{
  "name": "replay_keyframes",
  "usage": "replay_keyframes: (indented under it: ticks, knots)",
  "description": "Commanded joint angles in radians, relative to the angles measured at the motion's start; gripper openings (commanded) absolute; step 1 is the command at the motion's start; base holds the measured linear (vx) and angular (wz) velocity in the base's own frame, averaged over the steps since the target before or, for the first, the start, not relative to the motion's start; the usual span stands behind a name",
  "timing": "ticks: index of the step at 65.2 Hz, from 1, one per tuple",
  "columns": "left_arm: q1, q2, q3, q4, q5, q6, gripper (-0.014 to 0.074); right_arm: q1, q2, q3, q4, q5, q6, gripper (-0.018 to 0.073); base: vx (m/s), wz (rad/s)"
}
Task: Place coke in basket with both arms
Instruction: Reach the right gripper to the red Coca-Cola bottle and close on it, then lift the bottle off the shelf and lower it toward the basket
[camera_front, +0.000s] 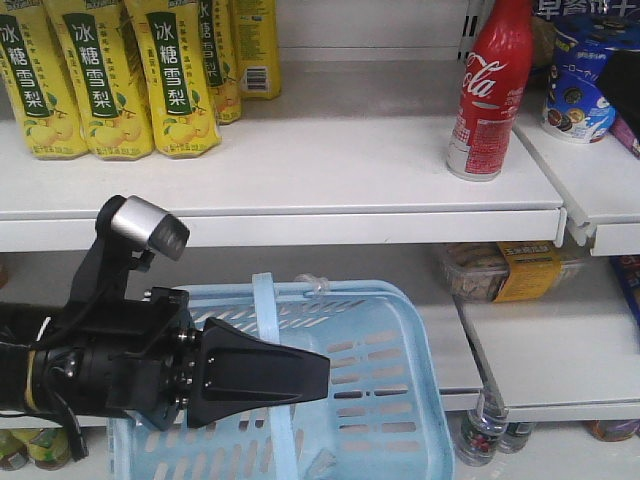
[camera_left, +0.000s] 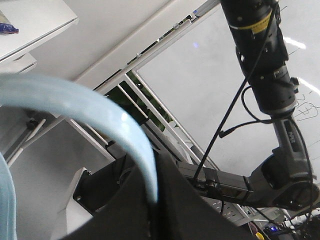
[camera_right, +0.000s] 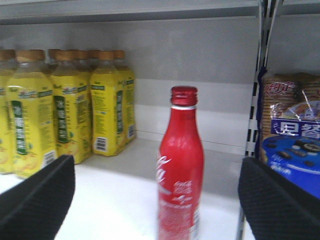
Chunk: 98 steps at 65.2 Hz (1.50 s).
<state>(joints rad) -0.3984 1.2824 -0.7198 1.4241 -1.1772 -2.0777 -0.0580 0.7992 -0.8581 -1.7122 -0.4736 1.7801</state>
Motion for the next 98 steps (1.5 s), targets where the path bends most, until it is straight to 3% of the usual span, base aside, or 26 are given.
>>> replay_keyframes:
  ticks: [1, 25, 62, 69, 76, 92, 98]
  knots:
    - [-0.003, -0.031, -0.026, -0.083, -0.204, 0.001, -0.0006, 0.0, 0.076, -0.088, 0.032, 0.036, -0.045, 0.0636, 0.0, 0.0]
    - [-0.003, -0.031, -0.026, -0.083, -0.204, 0.001, -0.0006, 0.0, 0.362, -0.292, 0.045, -0.084, -0.047, 0.0624, 0.0, 0.0]
    - [-0.003, -0.031, -0.026, -0.083, -0.204, 0.001, -0.0006, 0.0, 0.57, -0.473, 0.094, -0.186, -0.044, 0.0536, 0.0, 0.0]
    - [-0.003, -0.031, -0.026, -0.083, -0.204, 0.001, -0.0006, 0.0, 0.575, -0.478, 0.093, -0.189, -0.044, 0.0467, 0.0, 0.0]
    - [-0.003, -0.031, -0.026, -0.083, -0.204, 0.001, -0.0006, 0.0, 0.575, -0.478, 0.107, -0.187, -0.044, 0.0344, 0.0, 0.0]
    - [-0.003, -0.031, -0.026, -0.083, -0.204, 0.001, -0.0006, 0.0, 0.571, -0.478, 0.102, -0.282, -0.043, -0.0017, 0.0, 0.0]
    - [-0.003, -0.031, -0.026, -0.083, -0.204, 0.001, -0.0006, 0.0, 0.548, -0.478, 0.076, -0.364, -0.035, -0.0008, 0.0, 0.0]
